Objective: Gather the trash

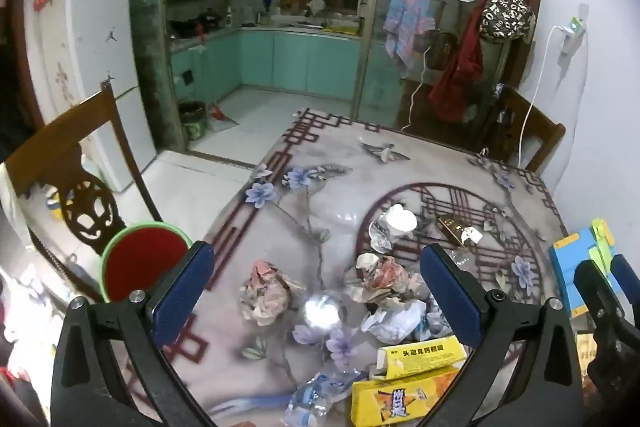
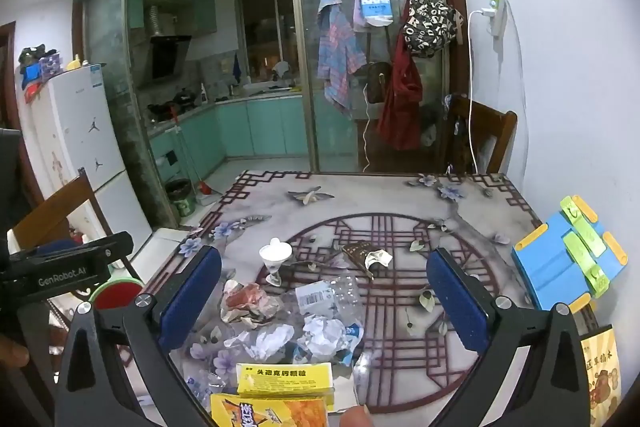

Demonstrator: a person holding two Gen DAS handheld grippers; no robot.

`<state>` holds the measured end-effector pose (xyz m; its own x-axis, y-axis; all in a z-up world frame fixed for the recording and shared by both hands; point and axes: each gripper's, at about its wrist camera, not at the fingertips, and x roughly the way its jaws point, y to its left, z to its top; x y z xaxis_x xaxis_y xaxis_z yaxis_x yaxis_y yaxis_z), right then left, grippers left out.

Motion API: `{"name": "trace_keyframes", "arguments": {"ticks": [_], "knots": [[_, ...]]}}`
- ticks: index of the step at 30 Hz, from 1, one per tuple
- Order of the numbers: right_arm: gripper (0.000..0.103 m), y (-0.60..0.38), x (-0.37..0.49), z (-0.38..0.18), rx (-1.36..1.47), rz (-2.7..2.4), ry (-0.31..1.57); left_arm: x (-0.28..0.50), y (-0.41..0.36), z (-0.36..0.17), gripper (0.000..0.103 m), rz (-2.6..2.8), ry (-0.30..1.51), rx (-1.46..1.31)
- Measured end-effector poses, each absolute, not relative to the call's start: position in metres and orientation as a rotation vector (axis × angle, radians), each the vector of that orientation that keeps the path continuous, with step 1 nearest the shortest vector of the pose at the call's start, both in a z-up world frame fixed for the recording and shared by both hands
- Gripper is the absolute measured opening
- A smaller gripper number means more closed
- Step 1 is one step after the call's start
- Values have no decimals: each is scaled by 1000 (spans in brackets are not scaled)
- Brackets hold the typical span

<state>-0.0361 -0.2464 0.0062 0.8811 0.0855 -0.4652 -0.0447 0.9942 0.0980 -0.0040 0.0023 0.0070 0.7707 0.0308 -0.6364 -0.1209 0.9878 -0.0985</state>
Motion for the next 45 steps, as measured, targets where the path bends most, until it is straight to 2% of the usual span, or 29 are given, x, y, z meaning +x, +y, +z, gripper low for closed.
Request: {"name": "trace_keyframes", "arguments": {"ticks": [45], "knots": [[103,-241,-37,5,78,70,503,-12,11,14,103,125,676,-120]]}}
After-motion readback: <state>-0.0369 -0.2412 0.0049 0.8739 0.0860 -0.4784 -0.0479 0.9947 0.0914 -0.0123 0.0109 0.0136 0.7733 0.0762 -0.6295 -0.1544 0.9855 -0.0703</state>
